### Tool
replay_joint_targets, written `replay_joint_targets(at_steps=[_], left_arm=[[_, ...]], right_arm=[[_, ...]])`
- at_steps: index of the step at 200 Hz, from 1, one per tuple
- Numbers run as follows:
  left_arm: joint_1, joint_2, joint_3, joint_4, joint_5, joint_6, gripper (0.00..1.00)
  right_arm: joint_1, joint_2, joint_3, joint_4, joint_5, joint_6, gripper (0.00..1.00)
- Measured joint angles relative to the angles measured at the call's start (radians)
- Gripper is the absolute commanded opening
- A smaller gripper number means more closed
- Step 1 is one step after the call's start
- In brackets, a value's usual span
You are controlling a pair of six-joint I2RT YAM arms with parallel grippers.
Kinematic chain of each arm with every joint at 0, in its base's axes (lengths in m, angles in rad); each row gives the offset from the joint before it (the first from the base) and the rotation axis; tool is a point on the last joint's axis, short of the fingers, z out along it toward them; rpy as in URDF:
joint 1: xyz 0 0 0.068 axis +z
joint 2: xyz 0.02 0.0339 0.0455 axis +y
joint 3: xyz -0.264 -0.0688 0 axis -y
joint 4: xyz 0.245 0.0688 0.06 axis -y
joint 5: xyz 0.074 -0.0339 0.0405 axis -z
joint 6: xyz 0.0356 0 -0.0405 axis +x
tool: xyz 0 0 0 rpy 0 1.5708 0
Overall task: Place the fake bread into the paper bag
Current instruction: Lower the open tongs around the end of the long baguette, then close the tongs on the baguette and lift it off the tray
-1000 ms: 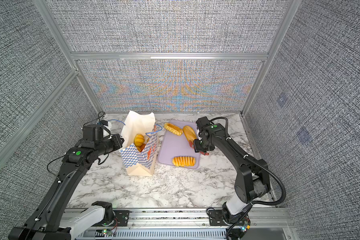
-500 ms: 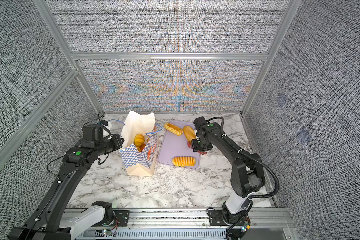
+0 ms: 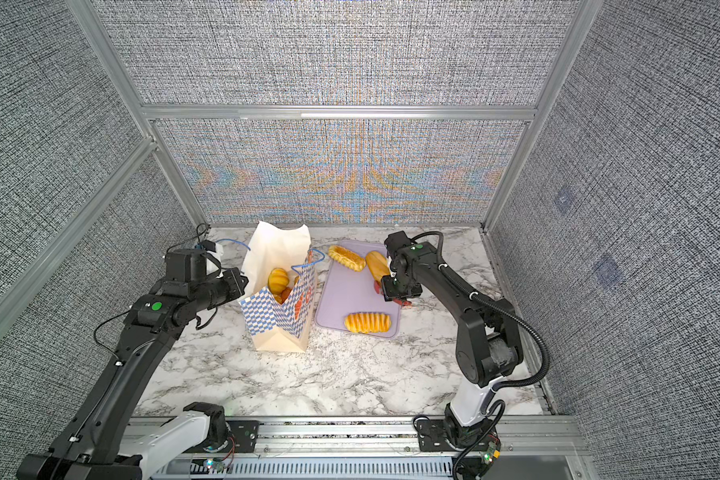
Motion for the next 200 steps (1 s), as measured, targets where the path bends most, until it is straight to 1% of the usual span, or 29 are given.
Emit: replay_joint_targets(at_steps=[31, 102, 200], left_arm=[[0.0, 0.005, 0.006, -0.001, 0.0, 0.0, 0.02], [0.0, 0.011, 0.013, -0.008, 0.0, 0.0, 0.02], [0.0, 0.011, 0.018, -0.011, 0.0, 0.0, 0.02]], right_arm=[[-0.001, 0.0, 0.0, 0.0, 0.003, 0.0, 0.47], [-0.001, -0.022, -0.012, 0.0, 0.003, 0.001, 0.39], [-0.001, -0.108, -0.036, -0.004, 0.003, 0.008, 0.36]])
